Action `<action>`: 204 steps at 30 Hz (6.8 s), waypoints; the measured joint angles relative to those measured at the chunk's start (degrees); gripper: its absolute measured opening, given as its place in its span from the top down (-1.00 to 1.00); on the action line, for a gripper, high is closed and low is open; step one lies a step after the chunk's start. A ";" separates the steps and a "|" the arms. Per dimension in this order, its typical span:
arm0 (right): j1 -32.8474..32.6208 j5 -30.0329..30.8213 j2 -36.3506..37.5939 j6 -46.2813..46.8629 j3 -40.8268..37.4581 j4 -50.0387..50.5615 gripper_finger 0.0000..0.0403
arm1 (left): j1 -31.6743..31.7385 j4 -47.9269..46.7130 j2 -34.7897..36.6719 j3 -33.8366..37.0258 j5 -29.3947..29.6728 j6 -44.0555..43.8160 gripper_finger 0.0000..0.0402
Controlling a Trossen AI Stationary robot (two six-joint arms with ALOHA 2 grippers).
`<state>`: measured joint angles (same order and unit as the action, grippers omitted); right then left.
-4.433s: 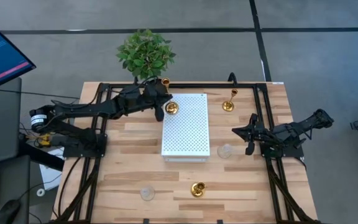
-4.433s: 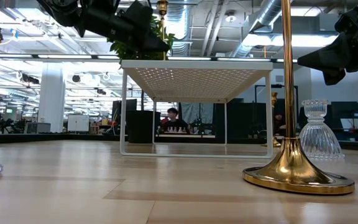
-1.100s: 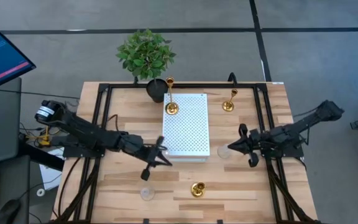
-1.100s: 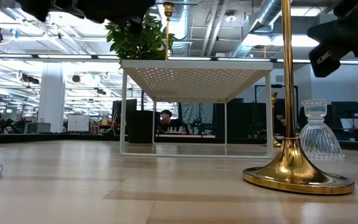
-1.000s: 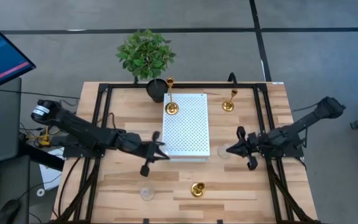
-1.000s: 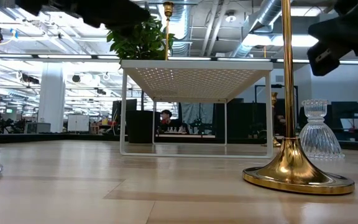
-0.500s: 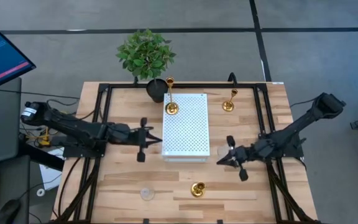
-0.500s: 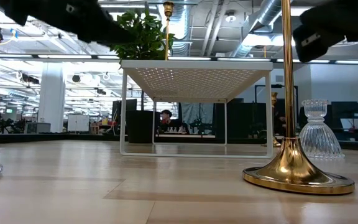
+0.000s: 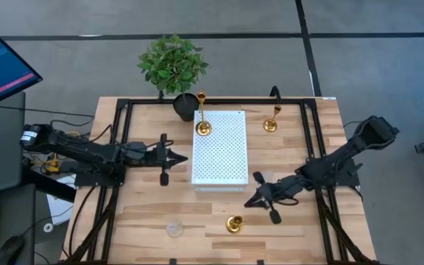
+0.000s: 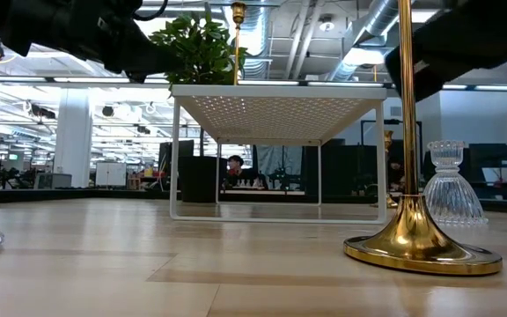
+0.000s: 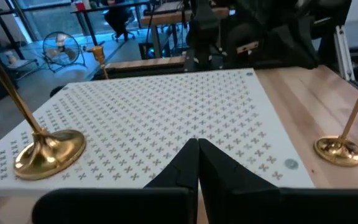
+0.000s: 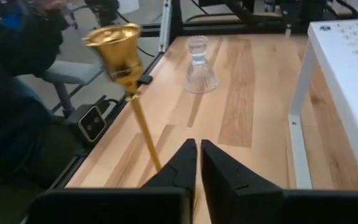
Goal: Pick & Place candle stick holders
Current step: Put the bottom gold candle holder on the shelf
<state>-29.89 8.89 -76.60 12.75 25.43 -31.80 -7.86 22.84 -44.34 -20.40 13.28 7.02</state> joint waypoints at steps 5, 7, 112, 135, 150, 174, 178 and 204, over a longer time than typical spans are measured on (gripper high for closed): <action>-0.05 -2.62 -5.37 1.39 3.28 0.08 0.62 | 0.00 0.06 -0.02 0.00 -0.01 -0.04 0.97; -0.38 -5.20 -6.91 2.47 4.17 0.04 0.48 | 0.00 0.08 -0.02 0.00 -0.01 -0.04 0.97; -5.58 1.50 -25.03 9.34 19.33 -0.95 0.29 | 0.00 -0.94 -0.07 0.00 -0.03 -3.03 0.97; -4.91 1.58 -21.37 10.70 19.42 4.65 0.97 | 0.00 -0.93 -0.07 0.00 -0.03 -2.86 0.97; 3.25 1.49 -0.98 3.86 19.51 18.26 0.99 | 0.00 -0.92 -0.07 0.00 -0.03 -2.85 0.97; 43.89 -18.97 -3.77 -14.86 41.17 42.34 1.00 | 0.00 -0.74 0.15 0.07 1.92 -0.02 0.97; 47.67 -23.72 -7.00 -14.70 41.15 39.23 1.00 | 0.01 -0.82 0.13 0.07 1.92 -0.02 0.97; 52.92 -21.44 -9.94 -17.24 41.24 34.15 1.00 | 0.00 -0.80 0.13 0.07 1.96 0.00 0.97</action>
<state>23.03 -12.56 -86.54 -4.49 66.67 2.35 -7.86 22.03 -44.20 -20.34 15.25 7.02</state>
